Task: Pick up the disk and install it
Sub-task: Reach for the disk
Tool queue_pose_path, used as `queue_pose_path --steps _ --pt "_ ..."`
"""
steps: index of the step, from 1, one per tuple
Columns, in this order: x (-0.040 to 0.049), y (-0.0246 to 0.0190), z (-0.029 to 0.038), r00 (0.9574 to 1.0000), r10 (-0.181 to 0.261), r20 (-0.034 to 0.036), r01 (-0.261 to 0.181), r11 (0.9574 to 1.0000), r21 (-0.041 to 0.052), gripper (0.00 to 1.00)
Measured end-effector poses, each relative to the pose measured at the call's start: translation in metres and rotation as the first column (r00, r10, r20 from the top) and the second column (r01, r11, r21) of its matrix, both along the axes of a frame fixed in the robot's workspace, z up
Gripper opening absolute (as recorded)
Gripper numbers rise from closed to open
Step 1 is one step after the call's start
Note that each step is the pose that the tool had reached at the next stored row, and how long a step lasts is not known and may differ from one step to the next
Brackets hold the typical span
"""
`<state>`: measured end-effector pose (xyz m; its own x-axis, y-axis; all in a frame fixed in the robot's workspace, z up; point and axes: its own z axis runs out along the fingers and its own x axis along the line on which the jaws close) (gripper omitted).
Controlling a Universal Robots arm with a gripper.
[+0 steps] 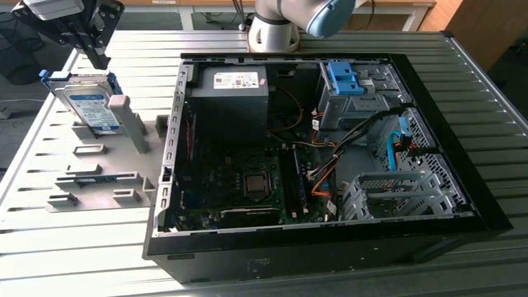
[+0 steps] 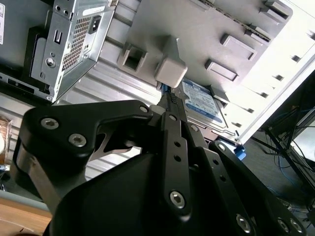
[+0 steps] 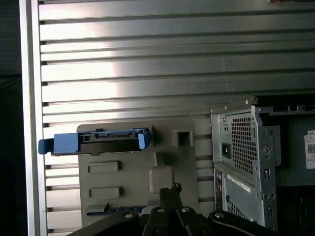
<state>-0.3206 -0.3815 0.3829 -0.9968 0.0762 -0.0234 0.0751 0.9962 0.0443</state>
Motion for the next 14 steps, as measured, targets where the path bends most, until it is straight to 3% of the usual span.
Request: queue_pose_path --steps 14 --pt "-0.0101 0.0022 -0.0006 1.0 0.0 0.0 0.0 1.0 0.0 0.11"
